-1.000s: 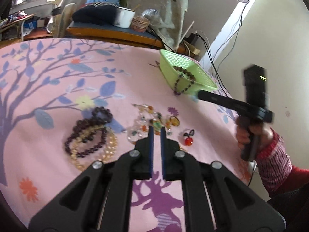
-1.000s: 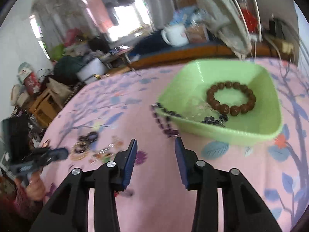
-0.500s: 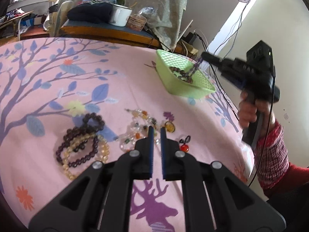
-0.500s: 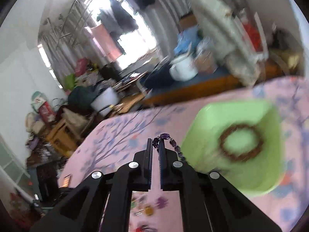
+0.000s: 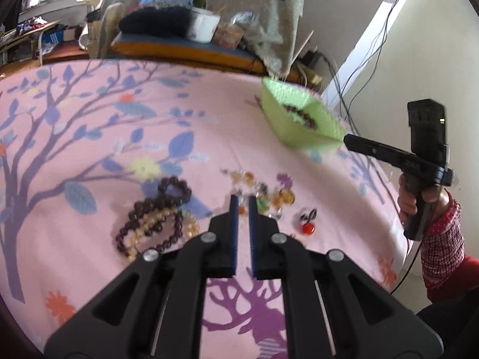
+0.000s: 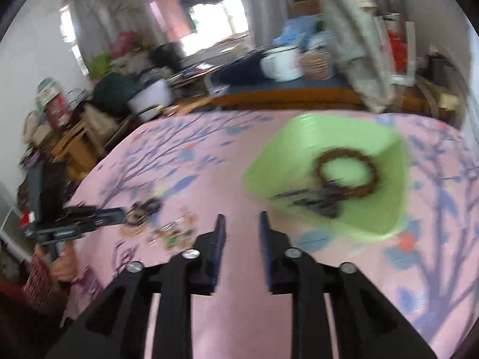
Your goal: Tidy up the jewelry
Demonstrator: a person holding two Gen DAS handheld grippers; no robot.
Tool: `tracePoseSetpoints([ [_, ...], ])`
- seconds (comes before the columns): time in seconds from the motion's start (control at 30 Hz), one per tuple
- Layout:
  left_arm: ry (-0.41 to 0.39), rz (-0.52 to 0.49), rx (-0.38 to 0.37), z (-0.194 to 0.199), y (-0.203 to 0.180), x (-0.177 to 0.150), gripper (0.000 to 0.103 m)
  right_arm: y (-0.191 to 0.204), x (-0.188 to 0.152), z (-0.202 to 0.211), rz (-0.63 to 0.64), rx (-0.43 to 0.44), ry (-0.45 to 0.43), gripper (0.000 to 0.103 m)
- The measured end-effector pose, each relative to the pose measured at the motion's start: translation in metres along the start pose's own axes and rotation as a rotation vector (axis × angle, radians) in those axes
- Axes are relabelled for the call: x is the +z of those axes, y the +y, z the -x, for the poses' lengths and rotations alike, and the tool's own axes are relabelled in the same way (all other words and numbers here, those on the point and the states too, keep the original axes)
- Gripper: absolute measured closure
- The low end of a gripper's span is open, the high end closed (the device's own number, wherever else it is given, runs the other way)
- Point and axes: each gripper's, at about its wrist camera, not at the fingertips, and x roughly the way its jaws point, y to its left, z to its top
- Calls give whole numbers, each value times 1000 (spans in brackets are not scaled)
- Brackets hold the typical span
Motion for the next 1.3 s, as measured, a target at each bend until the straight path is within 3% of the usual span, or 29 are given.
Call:
tracePoseSetpoints([
  [0.17,53,-45,26,-17,-11,-11,98,44,-3,-54,148,12,78,96],
  [0.3,96,-101,84,-31,-18,-15,97,55,1,-90,194,2,149,96],
  [0.4,103,-103,107,-40,-15,-14,96,59,-6,-108,220,-23,194,103],
  [0.5,97,-114,125,-47,-17,-12,86,67,-9,-116,286,-49,175,103],
  [0.57,83,-148,146,-49,-22,-12,86,67,-7,-118,253,-19,174,103],
  [0.6,85,-152,148,-49,-22,-12,96,67,-5,-115,237,1,165,103],
  [0.63,92,-144,140,-47,-22,-12,98,67,-3,-110,217,25,147,103],
  [0.77,15,-115,114,-10,-24,-9,98,85,9,-62,185,122,11,103],
  [1.07,-276,-106,-68,127,-46,-2,98,145,24,71,282,274,-320,103],
  [1.2,-346,-149,-85,164,-62,-5,98,153,18,95,291,321,-371,103],
  [1.3,-346,-169,-74,170,-68,-15,98,155,4,95,279,352,-353,103],
])
